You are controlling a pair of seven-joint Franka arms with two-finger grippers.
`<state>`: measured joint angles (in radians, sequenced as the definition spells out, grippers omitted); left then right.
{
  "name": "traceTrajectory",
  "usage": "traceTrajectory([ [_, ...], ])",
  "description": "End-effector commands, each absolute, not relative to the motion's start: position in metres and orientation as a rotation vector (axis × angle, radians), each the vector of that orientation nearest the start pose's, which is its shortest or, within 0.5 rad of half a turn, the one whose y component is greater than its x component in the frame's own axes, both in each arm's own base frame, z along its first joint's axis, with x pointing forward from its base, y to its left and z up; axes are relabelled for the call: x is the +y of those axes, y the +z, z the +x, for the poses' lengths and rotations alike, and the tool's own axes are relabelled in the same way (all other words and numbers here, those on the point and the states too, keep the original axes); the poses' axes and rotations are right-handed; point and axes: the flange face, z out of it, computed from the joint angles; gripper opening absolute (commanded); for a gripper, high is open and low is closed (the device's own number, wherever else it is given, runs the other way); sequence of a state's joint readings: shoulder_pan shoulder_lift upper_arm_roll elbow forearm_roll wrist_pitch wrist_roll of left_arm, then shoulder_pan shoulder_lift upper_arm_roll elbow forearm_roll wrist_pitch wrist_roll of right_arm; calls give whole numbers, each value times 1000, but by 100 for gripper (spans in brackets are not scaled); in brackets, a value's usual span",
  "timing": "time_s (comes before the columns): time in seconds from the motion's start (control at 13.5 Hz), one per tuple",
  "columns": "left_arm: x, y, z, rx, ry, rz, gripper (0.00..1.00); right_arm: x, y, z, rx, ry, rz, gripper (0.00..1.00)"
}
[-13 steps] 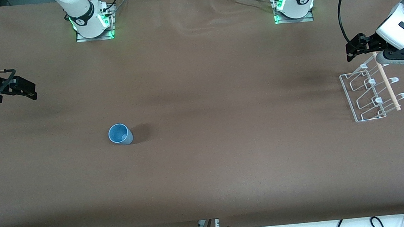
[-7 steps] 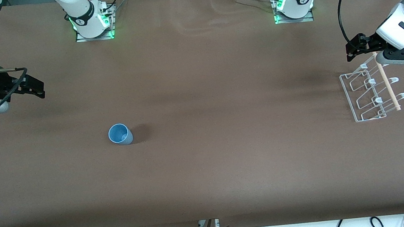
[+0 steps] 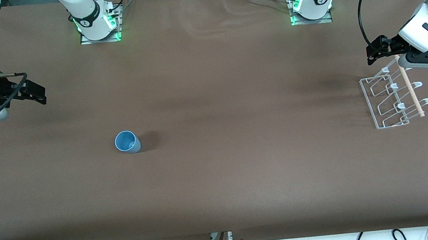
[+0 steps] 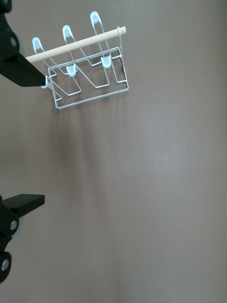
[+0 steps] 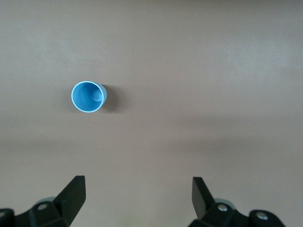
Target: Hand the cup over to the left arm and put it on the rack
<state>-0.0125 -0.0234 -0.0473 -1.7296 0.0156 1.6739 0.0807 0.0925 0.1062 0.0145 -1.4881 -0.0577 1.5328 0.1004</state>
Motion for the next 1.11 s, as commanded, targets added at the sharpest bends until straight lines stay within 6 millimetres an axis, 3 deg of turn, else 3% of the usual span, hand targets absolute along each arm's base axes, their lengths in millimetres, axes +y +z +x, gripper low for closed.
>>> traceTrajectory([
  [0.0,-35,576,552,217,53,-3132,100,46,598,574,30,105,-3206,99],
  [0.74,-35,576,552,217,53,-3133,100,28,600,571,-12,118,-3129,99],
  [1.04,-35,576,552,219,51,-3133,100,37,599,570,-36,123,-3129,99],
])
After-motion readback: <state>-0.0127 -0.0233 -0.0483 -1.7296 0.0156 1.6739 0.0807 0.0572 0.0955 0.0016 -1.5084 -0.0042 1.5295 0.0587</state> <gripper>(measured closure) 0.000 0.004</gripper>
